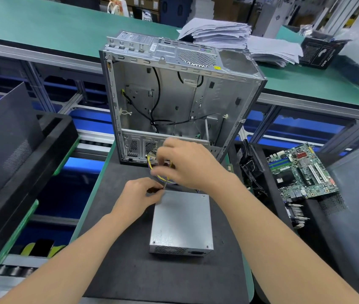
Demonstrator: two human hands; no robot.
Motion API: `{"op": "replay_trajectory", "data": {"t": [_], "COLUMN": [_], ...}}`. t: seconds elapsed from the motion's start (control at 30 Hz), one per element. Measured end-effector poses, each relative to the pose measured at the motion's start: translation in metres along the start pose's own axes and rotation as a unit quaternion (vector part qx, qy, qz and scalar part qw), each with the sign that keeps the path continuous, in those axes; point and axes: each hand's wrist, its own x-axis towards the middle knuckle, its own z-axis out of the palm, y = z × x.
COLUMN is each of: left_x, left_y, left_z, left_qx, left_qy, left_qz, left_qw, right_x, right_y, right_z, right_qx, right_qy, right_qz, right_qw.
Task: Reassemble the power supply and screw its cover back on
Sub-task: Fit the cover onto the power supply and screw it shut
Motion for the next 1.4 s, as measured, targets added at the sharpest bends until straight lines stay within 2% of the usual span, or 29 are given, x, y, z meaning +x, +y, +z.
{"op": "replay_trajectory", "data": {"t": [0.1,0.23,0.37,0.47,0.6,0.77,0.8,0.87,0.93,1.0,1.17,1.3,1.4], "left_x": [-0.001,-0.001,-0.001,0.0,0.001,0.001,0.001,0.002,0.002,0.002,0.001,0.001,0.002], "left_y": [0.0,-0.002,-0.002,-0.002,-0.003,-0.004,-0.005,-0.005,-0.005,-0.005,-0.007,-0.008,-0.008], "left_z": [0.001,0.002,0.002,0.003,0.003,0.003,0.003,0.002,0.001,0.002,0.004,0.004,0.003], "left_qx": [-0.009,-0.013,-0.008,-0.009,-0.01,-0.013,-0.014,-0.011,-0.002,-0.001,-0.008,-0.004,-0.001], "left_qy": [0.005,0.009,0.006,0.006,0.004,0.0,0.0,-0.003,-0.005,-0.001,0.008,0.002,0.003], "left_qz": [-0.004,-0.014,-0.009,-0.006,-0.008,-0.002,-0.001,0.005,0.015,0.02,0.016,0.008,0.013], "left_qw": [1.0,1.0,1.0,1.0,1.0,1.0,1.0,1.0,1.0,1.0,1.0,1.0,1.0], "right_x": [-0.003,0.002,0.005,0.008,0.011,0.012,0.012,0.007,0.001,0.0,0.005,0.006,0.008], "right_y": [0.003,0.0,0.001,0.0,0.0,-0.009,-0.009,-0.005,0.002,0.006,0.004,0.002,-0.001], "right_z": [-0.01,-0.01,-0.005,0.0,0.006,0.009,0.009,0.006,-0.003,-0.012,-0.013,-0.01,-0.007], "right_qx": [0.024,0.046,0.069,0.038,0.038,-0.063,-0.061,-0.036,-0.008,-0.002,0.023,0.039,-0.008], "right_qy": [-0.086,-0.109,-0.061,-0.012,0.008,0.055,0.055,0.032,-0.028,-0.098,-0.127,-0.078,-0.03], "right_qz": [-0.094,-0.067,-0.008,0.026,0.085,0.186,0.179,0.099,-0.021,-0.077,-0.066,-0.036,-0.012], "right_qw": [0.992,0.991,0.996,0.999,0.996,0.979,0.98,0.994,0.999,0.992,0.989,0.996,0.999]}}
